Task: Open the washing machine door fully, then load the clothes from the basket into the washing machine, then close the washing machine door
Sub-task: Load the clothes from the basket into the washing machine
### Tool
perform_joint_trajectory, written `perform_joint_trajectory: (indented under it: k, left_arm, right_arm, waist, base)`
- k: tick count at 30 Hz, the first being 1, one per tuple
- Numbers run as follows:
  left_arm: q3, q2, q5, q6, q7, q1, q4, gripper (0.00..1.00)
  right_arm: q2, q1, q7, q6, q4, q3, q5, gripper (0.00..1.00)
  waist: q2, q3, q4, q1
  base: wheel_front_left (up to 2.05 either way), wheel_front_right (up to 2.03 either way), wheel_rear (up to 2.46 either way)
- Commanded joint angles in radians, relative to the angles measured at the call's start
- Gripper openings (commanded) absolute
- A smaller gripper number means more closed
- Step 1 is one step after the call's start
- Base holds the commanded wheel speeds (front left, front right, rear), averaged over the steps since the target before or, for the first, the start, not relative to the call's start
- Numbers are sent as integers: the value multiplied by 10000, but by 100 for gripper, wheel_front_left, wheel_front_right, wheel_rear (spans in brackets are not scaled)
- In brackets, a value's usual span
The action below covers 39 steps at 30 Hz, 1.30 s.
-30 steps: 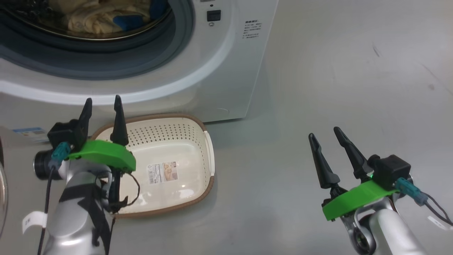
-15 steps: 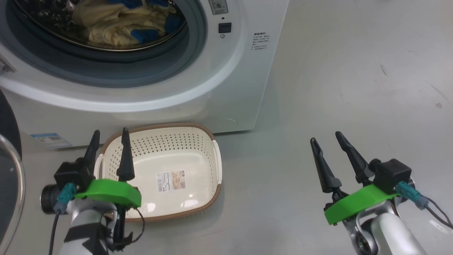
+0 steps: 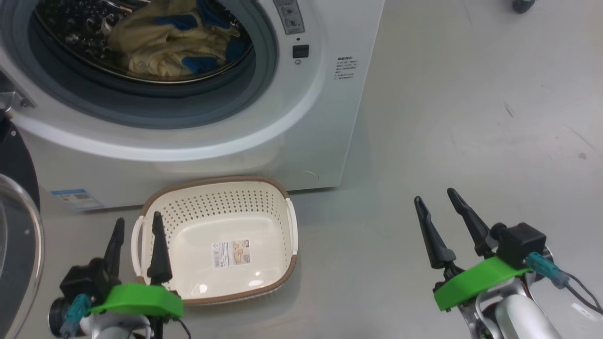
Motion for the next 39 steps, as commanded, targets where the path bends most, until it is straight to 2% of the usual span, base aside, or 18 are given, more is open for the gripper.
perform_joint_trajectory:
  k: [1, 16, 28, 39]
  left_arm:
    - [365, 105, -74, 106, -108, 142, -475, 100]
    - [791, 103, -723, 566, -108, 1216, -1415, 100]
    - [1136, 103, -745, 589, -109, 1154, -1535, 100]
    - [1034, 103, -745, 606, -109, 1216, -1389, 100]
  right_arm:
    - [-171, -1, -67, 37, -284, 201, -44, 100]
    - [-247, 182, -67, 37, -291, 299, -42, 100]
    - [-289, 3, -67, 37, -260, 513, -25, 100]
    - [-306, 18, -67, 37, -178, 610, 16, 100]
  waist:
    - [-1, -97, -3, 0]
    - [-1, -572, -79, 0]
    - [-1, -632, -156, 0]
    - [-1, -882, -239, 0]
  base:
    - [0, 0, 0]
    - [0, 0, 0]
    - [0, 0, 0]
    - [0, 0, 0]
